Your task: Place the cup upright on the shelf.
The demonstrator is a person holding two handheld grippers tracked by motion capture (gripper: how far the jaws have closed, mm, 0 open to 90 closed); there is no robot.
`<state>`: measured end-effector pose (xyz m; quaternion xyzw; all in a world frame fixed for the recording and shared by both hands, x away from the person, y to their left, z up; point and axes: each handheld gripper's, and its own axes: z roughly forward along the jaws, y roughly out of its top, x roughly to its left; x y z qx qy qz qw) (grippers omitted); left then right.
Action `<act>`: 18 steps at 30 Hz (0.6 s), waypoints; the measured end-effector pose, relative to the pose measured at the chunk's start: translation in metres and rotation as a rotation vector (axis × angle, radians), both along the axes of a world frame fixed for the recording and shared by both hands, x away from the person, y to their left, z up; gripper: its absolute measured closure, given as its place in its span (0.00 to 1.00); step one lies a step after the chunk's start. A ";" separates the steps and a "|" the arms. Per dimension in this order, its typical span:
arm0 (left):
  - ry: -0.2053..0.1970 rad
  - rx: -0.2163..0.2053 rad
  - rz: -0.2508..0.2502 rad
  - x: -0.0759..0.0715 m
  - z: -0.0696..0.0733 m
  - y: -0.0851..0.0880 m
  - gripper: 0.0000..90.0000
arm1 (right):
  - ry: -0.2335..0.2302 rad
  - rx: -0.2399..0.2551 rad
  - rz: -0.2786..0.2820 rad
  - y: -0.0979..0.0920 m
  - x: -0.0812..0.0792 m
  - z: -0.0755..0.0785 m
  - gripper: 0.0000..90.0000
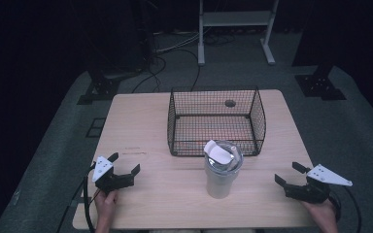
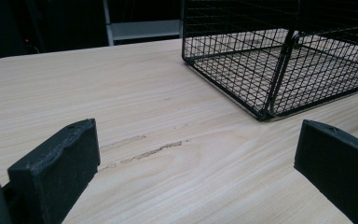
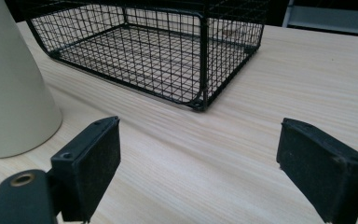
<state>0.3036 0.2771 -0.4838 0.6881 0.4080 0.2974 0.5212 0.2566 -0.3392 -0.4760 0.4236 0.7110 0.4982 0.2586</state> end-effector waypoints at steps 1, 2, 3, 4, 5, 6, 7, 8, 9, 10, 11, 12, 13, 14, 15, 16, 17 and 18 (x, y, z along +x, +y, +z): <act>-0.001 -0.001 -0.001 0.000 0.000 0.000 0.00 | 0.000 0.001 0.003 0.001 0.000 0.001 0.14; 0.000 0.000 0.000 0.000 0.000 0.000 0.00 | -0.001 -0.001 0.007 0.001 0.000 0.002 0.14; 0.001 0.000 0.000 0.000 0.000 0.000 0.00 | -0.005 -0.003 0.012 0.003 0.000 0.003 0.14; 0.001 0.001 0.000 0.000 0.000 0.000 0.00 | -0.006 -0.004 0.018 0.004 0.000 0.003 0.14; 0.001 0.002 -0.001 0.000 0.000 0.000 0.00 | -0.003 -0.008 0.025 0.006 -0.001 0.004 0.14; 0.001 0.003 0.000 0.000 0.000 0.000 0.00 | -0.006 -0.013 0.030 0.007 -0.001 0.005 0.14; 0.000 0.004 -0.001 -0.001 0.000 0.000 0.00 | -0.008 -0.017 0.036 0.008 -0.001 0.006 0.14; -0.001 0.003 -0.002 -0.001 0.000 0.000 0.00 | -0.010 -0.016 0.041 0.010 -0.001 0.007 0.14; -0.001 0.003 -0.002 -0.001 0.000 0.000 0.00 | -0.012 -0.018 0.050 0.012 -0.001 0.009 0.14; 0.000 0.002 -0.002 -0.001 0.000 0.000 0.00 | -0.018 -0.022 0.060 0.013 -0.001 0.011 0.14; -0.001 0.001 -0.002 -0.001 0.000 0.000 0.00 | -0.022 -0.024 0.068 0.015 -0.001 0.013 0.14; -0.001 0.001 -0.002 -0.001 0.000 0.000 0.00 | -0.023 -0.023 0.075 0.016 -0.001 0.015 0.14; -0.001 0.003 -0.004 -0.001 0.000 0.000 0.00 | -0.029 -0.025 0.084 0.017 -0.001 0.017 0.14; -0.002 0.006 -0.004 -0.001 0.000 0.000 0.00 | -0.034 -0.023 0.090 0.019 -0.001 0.020 0.14; -0.002 0.007 -0.004 -0.001 0.000 0.000 0.00 | -0.038 -0.021 0.101 0.020 -0.002 0.023 0.14; -0.002 0.007 -0.003 -0.001 0.000 0.000 0.00 | -0.042 -0.019 0.110 0.021 -0.003 0.025 0.14; -0.002 0.007 -0.003 -0.001 0.000 0.000 0.00 | -0.042 -0.019 0.110 0.021 -0.003 0.025 0.14; -0.002 0.006 -0.003 -0.001 0.000 0.000 0.00 | -0.044 -0.010 0.130 0.023 -0.004 0.029 0.14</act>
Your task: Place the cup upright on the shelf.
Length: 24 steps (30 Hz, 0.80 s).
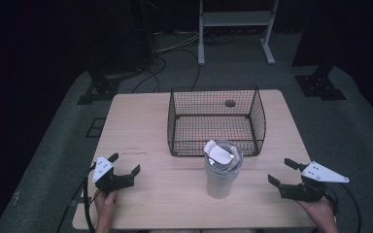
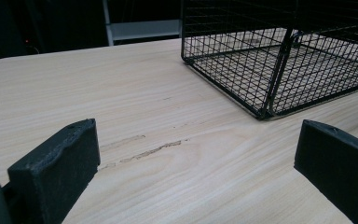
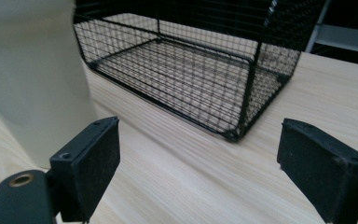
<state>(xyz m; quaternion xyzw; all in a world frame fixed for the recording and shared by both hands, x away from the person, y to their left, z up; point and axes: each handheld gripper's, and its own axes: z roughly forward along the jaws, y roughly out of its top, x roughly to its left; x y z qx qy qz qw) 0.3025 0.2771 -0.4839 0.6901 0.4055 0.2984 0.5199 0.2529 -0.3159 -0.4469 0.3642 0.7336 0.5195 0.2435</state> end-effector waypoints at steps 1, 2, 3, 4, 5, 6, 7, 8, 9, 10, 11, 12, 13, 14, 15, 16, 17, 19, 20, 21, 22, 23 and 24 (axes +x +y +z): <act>0.001 -0.004 0.002 0.000 0.000 0.000 0.00 | -0.003 0.000 0.009 0.001 0.000 0.002 0.14; 0.001 -0.004 0.002 0.000 0.000 0.000 0.00 | -0.007 -0.002 0.017 0.002 -0.001 0.003 0.13; 0.001 -0.004 0.002 0.000 0.000 0.000 0.00 | -0.008 -0.004 0.026 0.004 -0.001 0.006 0.13; 0.000 -0.002 0.001 0.000 0.000 0.000 0.00 | -0.010 -0.005 0.032 0.005 -0.002 0.007 0.13; -0.001 0.000 0.001 0.000 0.000 0.000 0.00 | -0.012 -0.001 0.040 0.007 -0.002 0.009 0.13; -0.001 0.001 0.001 0.000 0.000 0.000 0.00 | -0.015 -0.004 0.049 0.008 -0.003 0.011 0.13; -0.001 0.001 0.001 0.000 0.000 0.000 0.00 | -0.014 -0.009 0.057 0.010 -0.003 0.012 0.12; 0.000 0.000 0.001 0.000 0.000 0.000 0.00 | -0.014 -0.012 0.062 0.012 -0.004 0.013 0.12; 0.000 0.000 0.001 0.000 0.000 0.000 0.00 | -0.015 -0.014 0.073 0.014 -0.005 0.015 0.12; 0.000 0.000 0.002 0.000 0.000 0.000 0.00 | -0.018 -0.017 0.081 0.016 -0.005 0.016 0.12; -0.001 0.000 0.001 0.000 0.000 0.000 0.00 | -0.020 -0.021 0.090 0.018 -0.006 0.018 0.12; -0.001 0.001 0.001 0.000 0.000 0.000 0.00 | -0.022 -0.023 0.099 0.020 -0.006 0.019 0.12; -0.001 0.001 0.001 0.000 0.000 0.000 0.00 | -0.021 -0.024 0.109 0.022 -0.007 0.020 0.12; -0.001 0.001 0.001 0.000 0.000 0.000 0.00 | -0.022 -0.028 0.119 0.025 -0.007 0.020 0.12; -0.001 0.000 0.002 -0.001 0.000 0.000 0.00 | -0.022 -0.028 0.119 0.025 -0.007 0.020 0.12; -0.001 0.000 0.001 0.000 0.000 0.000 0.00 | -0.025 -0.042 0.134 0.030 -0.008 0.022 0.11; -0.001 -0.001 0.001 0.000 0.000 0.000 0.00 | -0.028 -0.045 0.142 0.032 -0.008 0.022 0.11; 0.000 -0.002 0.001 0.000 0.000 0.000 0.00 | -0.028 -0.047 0.159 0.037 -0.009 0.023 0.11; -0.001 -0.001 0.001 0.000 0.000 0.000 0.00 | -0.028 -0.044 0.169 0.039 -0.009 0.024 0.11; 0.000 -0.001 0.001 0.000 0.000 0.000 0.00 | -0.027 -0.041 0.178 0.042 -0.009 0.024 0.10; 0.000 -0.001 0.001 0.000 0.000 0.000 0.00 | -0.027 -0.041 0.178 0.042 -0.009 0.024 0.10; -0.001 -0.002 0.001 0.000 0.000 0.000 0.00 | -0.026 -0.047 0.199 0.048 -0.009 0.025 0.10; 0.000 -0.002 0.001 0.000 0.000 0.000 0.00 | -0.024 -0.048 0.213 0.051 -0.009 0.025 0.09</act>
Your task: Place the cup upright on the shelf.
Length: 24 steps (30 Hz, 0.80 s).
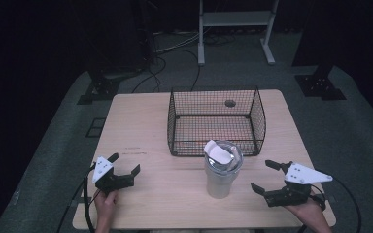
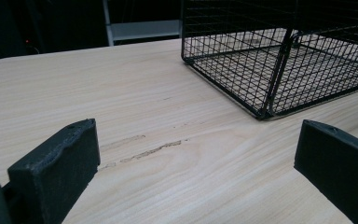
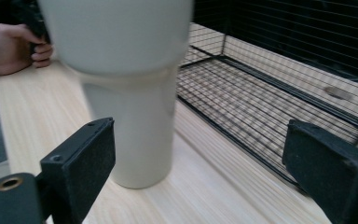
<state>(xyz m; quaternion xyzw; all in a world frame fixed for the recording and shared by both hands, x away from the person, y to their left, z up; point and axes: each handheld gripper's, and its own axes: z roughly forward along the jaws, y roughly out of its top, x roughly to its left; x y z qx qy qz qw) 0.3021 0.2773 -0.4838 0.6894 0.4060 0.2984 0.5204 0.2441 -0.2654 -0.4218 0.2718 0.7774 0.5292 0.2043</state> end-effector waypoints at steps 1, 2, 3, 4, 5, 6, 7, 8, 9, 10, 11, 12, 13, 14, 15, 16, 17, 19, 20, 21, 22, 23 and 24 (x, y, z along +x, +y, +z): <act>0.000 0.000 0.000 0.000 0.000 0.000 0.00 | 0.002 0.002 0.011 0.002 0.000 0.000 0.09; 0.000 0.000 0.000 0.000 0.000 0.000 0.00 | 0.002 0.002 0.011 0.002 0.000 0.000 0.09; -0.001 0.001 0.000 0.000 0.000 0.000 0.00 | 0.006 0.002 0.034 0.008 0.001 0.000 0.09; -0.001 0.001 0.000 0.000 0.000 0.000 0.00 | 0.009 0.002 0.042 0.011 0.001 -0.001 0.09; -0.001 0.002 0.000 0.000 0.000 0.000 0.00 | 0.014 0.003 0.051 0.013 0.002 -0.001 0.09; -0.001 0.001 -0.001 0.000 0.000 0.000 0.00 | 0.016 -0.001 0.060 0.016 0.002 -0.002 0.09; -0.001 0.001 -0.001 0.000 0.000 0.000 0.00 | 0.017 -0.005 0.068 0.019 0.003 -0.002 0.09; 0.000 0.000 0.000 0.000 0.000 0.000 0.00 | 0.022 -0.006 0.073 0.020 0.003 -0.002 0.09; 0.000 0.000 0.000 0.000 0.000 0.000 0.00 | 0.025 -0.009 0.079 0.023 0.003 -0.003 0.09; 0.000 0.000 0.000 0.000 0.000 0.000 0.00 | 0.024 -0.013 0.085 0.024 0.003 -0.003 0.09; -0.002 -0.002 -0.001 0.000 0.000 0.000 0.00 | 0.027 -0.013 0.091 0.026 0.004 -0.003 0.09; -0.002 -0.002 -0.001 0.000 0.000 0.000 0.00 | 0.027 -0.013 0.091 0.026 0.004 -0.003 0.09; -0.002 -0.002 -0.001 0.000 0.000 0.000 0.00 | 0.030 -0.017 0.101 0.029 0.004 -0.004 0.09; -0.002 -0.003 -0.001 0.000 0.000 0.000 0.00 | 0.032 -0.018 0.105 0.030 0.004 -0.004 0.09; -0.002 -0.003 -0.001 0.000 0.000 0.000 0.00 | 0.032 -0.018 0.105 0.030 0.004 -0.004 0.09; -0.002 -0.002 -0.001 0.000 0.000 0.000 0.00 | 0.037 -0.020 0.113 0.032 0.005 -0.004 0.08; -0.002 -0.002 0.000 0.000 0.000 0.000 0.00 | 0.041 -0.020 0.117 0.034 0.005 -0.004 0.08; -0.002 -0.002 -0.001 0.000 0.000 0.000 0.00 | 0.044 -0.025 0.130 0.036 0.005 -0.005 0.07; -0.002 -0.001 -0.001 0.000 0.000 0.000 0.00 | 0.044 -0.028 0.134 0.038 0.006 -0.005 0.07; -0.002 -0.002 -0.001 0.000 0.000 0.000 0.00 | 0.045 -0.028 0.136 0.039 0.006 -0.005 0.07; -0.001 -0.001 -0.001 0.000 0.000 0.000 0.00 | 0.044 -0.027 0.139 0.040 0.006 -0.005 0.07; -0.001 -0.001 -0.001 0.000 0.000 0.000 0.00 | 0.049 -0.024 0.143 0.042 0.007 -0.005 0.07; -0.002 -0.002 0.000 0.000 0.000 0.000 0.00 | 0.047 -0.025 0.146 0.044 0.007 -0.006 0.07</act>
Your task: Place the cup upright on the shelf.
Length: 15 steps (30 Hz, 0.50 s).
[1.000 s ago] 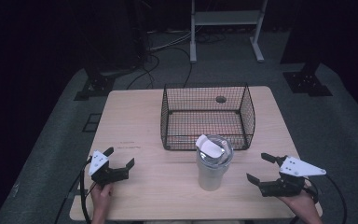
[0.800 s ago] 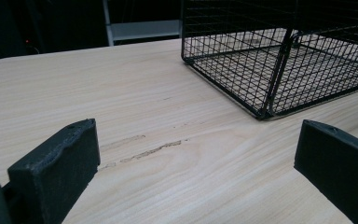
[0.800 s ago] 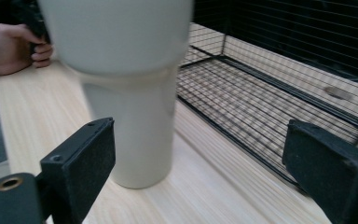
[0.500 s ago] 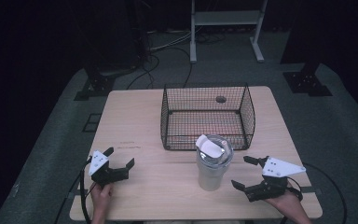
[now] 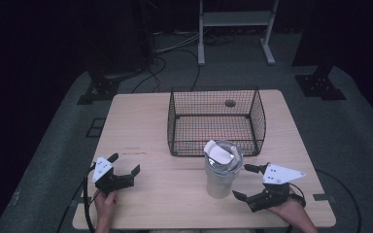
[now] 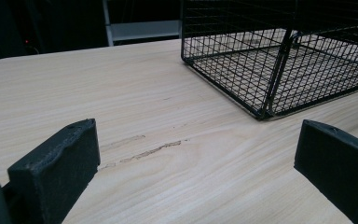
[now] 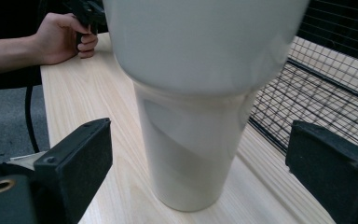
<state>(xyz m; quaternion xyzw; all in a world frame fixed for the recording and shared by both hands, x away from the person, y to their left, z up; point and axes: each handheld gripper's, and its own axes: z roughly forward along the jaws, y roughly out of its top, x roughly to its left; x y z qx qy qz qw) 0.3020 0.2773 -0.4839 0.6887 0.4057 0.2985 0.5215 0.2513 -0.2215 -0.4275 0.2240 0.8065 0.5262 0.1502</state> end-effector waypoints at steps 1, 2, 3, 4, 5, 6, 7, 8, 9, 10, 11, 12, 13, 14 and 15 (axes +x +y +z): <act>0.000 0.001 0.000 0.000 0.000 0.000 0.00 | 0.000 0.000 0.000 0.000 0.000 0.000 0.07; 0.000 0.001 -0.001 0.000 0.000 0.000 0.00 | -0.001 -0.010 0.004 0.003 0.001 -0.001 0.07; 0.000 0.000 0.000 0.000 0.000 0.000 0.00 | 0.000 -0.013 0.006 0.005 0.001 -0.001 0.07; 0.000 0.000 -0.001 0.000 0.000 0.000 0.00 | 0.002 -0.014 0.007 0.006 0.001 -0.001 0.07; 0.000 0.000 0.000 0.000 0.000 0.000 0.00 | 0.002 -0.015 0.009 0.007 0.002 -0.002 0.06; 0.000 0.000 0.000 0.000 0.000 0.000 0.00 | 0.003 -0.017 0.007 0.008 0.002 -0.002 0.05; 0.000 0.001 -0.001 0.000 0.000 0.000 0.00 | 0.003 -0.017 0.007 0.009 0.003 -0.002 0.05; -0.001 0.001 -0.001 0.000 0.000 0.000 0.00 | 0.005 -0.016 0.008 0.010 0.003 -0.002 0.05; -0.001 0.001 -0.001 0.000 0.000 0.000 0.00 | 0.007 -0.017 0.007 0.011 0.004 -0.003 0.05; -0.001 0.001 -0.001 0.000 0.000 0.000 0.00 | 0.009 -0.018 0.008 0.012 0.005 -0.003 0.04; 0.000 0.001 -0.001 0.000 0.000 0.000 0.00 | 0.008 -0.018 0.008 0.013 0.005 -0.004 0.04; -0.001 0.001 -0.001 0.000 0.000 0.000 0.00 | 0.010 -0.015 0.007 0.014 0.005 -0.004 0.04; -0.001 0.001 -0.001 0.000 0.000 0.000 0.00 | 0.010 -0.015 0.007 0.014 0.005 -0.004 0.04; -0.001 0.002 -0.001 0.000 0.000 0.000 0.00 | 0.011 -0.011 0.005 0.016 0.006 -0.005 0.04; -0.001 0.002 -0.001 0.000 0.000 0.000 0.00 | 0.013 -0.009 0.006 0.018 0.007 -0.005 0.04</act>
